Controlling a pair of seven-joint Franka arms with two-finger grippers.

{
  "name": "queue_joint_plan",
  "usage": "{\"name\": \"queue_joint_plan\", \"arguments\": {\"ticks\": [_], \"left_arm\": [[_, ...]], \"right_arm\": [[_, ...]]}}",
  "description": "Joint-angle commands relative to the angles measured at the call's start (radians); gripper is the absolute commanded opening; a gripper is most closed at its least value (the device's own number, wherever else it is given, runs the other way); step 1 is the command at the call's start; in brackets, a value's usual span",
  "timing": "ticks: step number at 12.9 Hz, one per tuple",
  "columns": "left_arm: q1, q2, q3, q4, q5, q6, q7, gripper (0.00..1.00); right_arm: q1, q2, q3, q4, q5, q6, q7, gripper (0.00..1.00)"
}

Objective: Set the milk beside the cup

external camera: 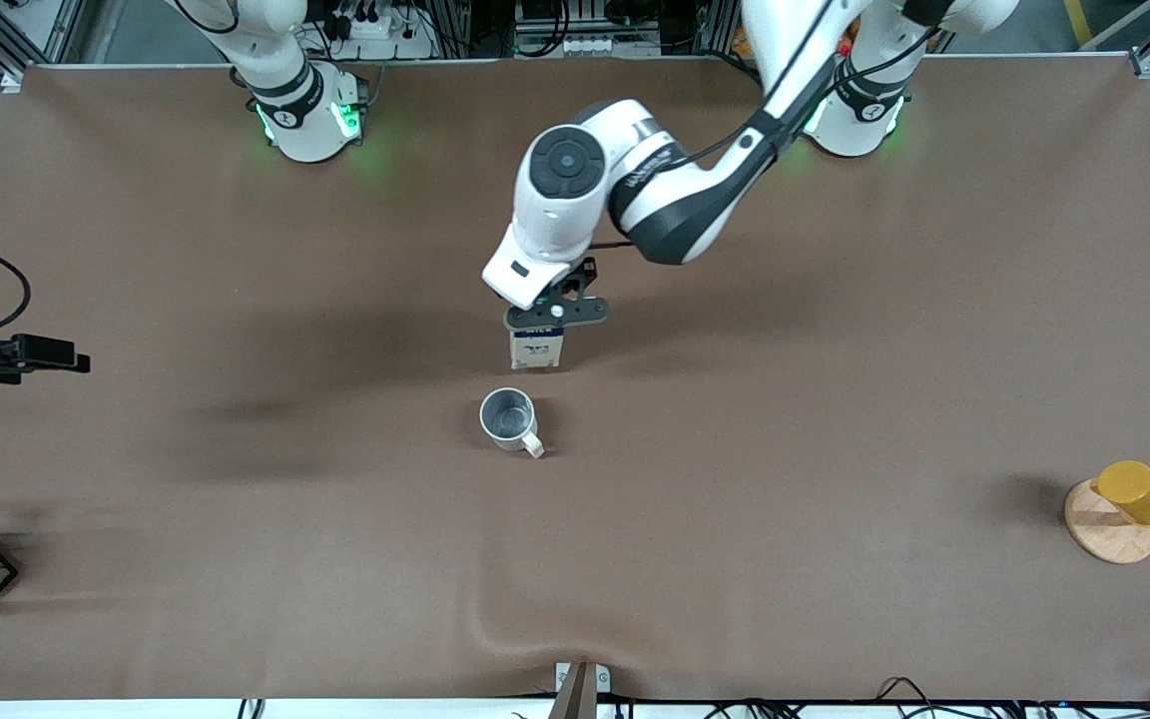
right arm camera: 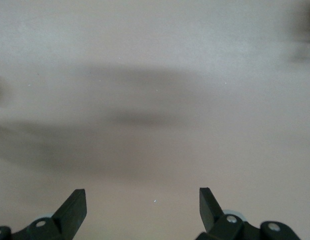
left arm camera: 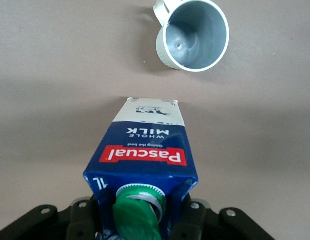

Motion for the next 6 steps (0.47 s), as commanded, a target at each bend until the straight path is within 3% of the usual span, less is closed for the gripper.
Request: {"name": "queue_joint_plan", "arguments": {"ticks": [1, 6], "left_arm": [[-0.044, 0.037, 0.043, 0.054, 0.003, -0.009, -0.012, 0.57], [-0.052, 0.063, 0.047, 0.056, 0.004, 0.037, 0.001, 0.58]], "right_arm": [[-0.025, -0.025, 0.017, -0.026, -0.013, -0.002, -0.016, 1.00], [-0.025, -0.023, 0.017, -0.026, -0.013, -0.002, -0.016, 1.00]]}}
